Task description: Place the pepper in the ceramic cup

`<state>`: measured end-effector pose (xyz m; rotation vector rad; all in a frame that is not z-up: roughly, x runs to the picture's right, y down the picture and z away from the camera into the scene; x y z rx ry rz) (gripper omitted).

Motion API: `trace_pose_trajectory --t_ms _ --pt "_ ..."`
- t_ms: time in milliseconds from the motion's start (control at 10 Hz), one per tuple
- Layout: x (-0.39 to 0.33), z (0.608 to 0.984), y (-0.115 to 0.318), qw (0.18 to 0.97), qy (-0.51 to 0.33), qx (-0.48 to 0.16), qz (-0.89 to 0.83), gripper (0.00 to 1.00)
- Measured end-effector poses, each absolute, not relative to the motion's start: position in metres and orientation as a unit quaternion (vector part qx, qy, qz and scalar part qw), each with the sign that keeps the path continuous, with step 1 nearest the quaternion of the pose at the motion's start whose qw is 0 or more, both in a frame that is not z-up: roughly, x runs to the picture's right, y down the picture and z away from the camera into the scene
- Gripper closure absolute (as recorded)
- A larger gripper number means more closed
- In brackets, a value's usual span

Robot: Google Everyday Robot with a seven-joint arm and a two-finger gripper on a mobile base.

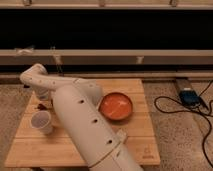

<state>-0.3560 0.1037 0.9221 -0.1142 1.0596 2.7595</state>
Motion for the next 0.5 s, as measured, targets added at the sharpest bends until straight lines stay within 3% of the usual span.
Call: trace_pose_trajectory --t_ms 200,500 --pt "-0.350 0.912 0.093 0.072 0.353 -0.047 0.932 0.98" --pt "-0.346 0.885 0.071 0.045 0.341 -0.083 0.935 1.00"
